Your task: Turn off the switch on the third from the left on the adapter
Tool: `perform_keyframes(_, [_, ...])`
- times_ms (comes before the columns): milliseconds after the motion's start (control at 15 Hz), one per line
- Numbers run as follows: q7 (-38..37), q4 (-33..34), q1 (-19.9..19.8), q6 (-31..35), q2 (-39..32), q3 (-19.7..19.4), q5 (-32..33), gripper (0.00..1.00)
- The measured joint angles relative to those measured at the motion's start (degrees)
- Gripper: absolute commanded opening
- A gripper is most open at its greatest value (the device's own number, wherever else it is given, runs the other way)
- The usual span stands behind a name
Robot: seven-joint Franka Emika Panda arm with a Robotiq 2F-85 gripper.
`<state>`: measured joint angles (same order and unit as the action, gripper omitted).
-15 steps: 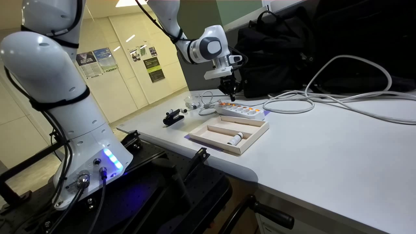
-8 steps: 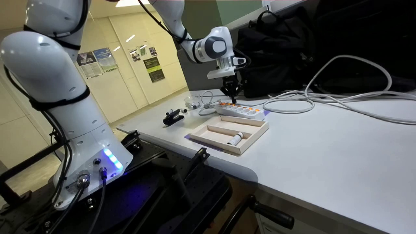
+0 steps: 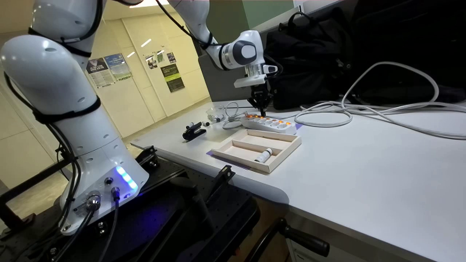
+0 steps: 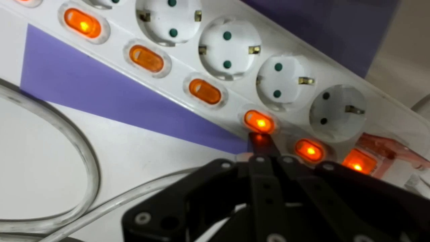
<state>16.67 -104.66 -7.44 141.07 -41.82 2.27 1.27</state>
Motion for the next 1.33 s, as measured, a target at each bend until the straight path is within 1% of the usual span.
perform_keyframes(467, [-0.3,0.34,1.84,-0.64,0.03,-1.31,0.24,0.0])
perform_keyframes(867, [-0.3,0.36,2.11,-2.14,0.44,-1.34,0.75,0.0])
perform_keyframes(1333, [-0.47,0.37,2.54,-2.43,0.47,-1.62,1.35,0.0])
